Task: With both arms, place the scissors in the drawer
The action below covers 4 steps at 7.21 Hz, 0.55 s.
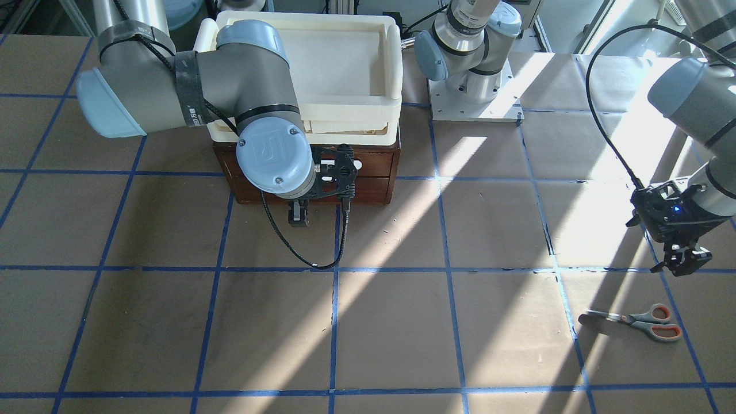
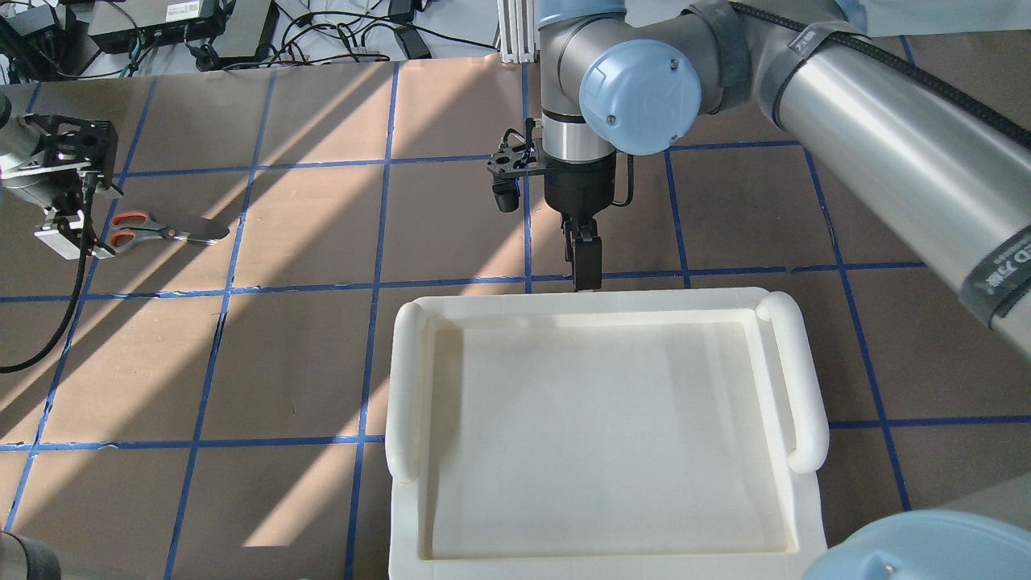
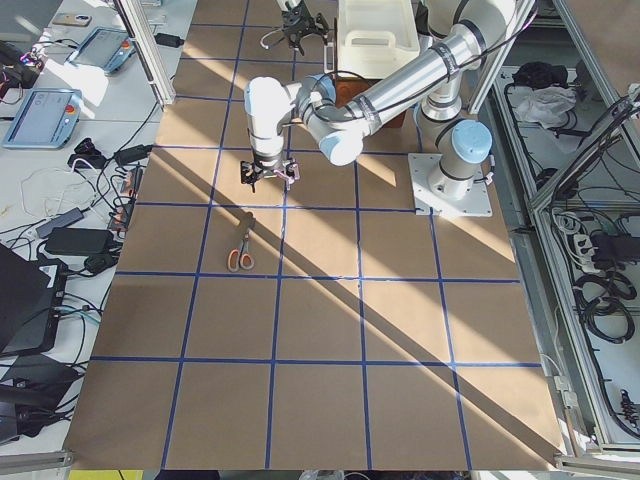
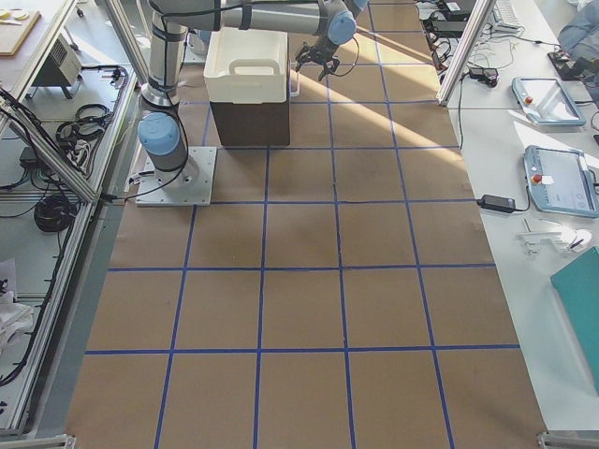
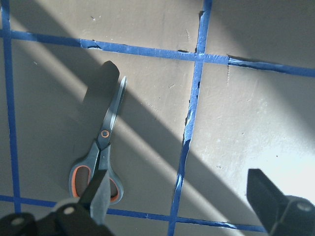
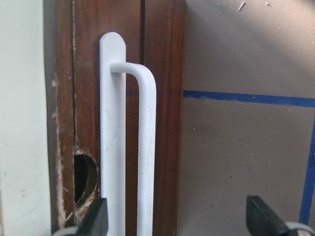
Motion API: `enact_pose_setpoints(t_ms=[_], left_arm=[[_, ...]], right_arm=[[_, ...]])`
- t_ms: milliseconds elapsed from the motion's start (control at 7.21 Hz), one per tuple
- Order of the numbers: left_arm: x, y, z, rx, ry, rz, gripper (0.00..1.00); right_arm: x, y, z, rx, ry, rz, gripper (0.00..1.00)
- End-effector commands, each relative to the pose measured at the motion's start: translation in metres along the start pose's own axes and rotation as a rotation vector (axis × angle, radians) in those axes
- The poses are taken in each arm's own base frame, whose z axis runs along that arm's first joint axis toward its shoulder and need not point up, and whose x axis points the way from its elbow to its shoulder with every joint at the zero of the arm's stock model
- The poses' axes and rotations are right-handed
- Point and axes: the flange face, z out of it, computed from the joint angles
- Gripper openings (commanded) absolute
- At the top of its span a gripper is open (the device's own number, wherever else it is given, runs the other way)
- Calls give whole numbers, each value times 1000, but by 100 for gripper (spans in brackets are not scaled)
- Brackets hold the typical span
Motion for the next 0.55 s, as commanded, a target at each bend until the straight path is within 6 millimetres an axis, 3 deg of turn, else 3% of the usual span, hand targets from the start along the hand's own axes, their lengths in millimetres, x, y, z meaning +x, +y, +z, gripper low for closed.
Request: enact_pose_setpoints(t_ms=[0,416], left_arm=[[-18,22,40,-8,-27,105,100],[-59,38,78,13,-15,191,100]], right_arm=[[3,-7,11,-3,-21,-28,96],[9,-7,24,-3,-43,-12,93]])
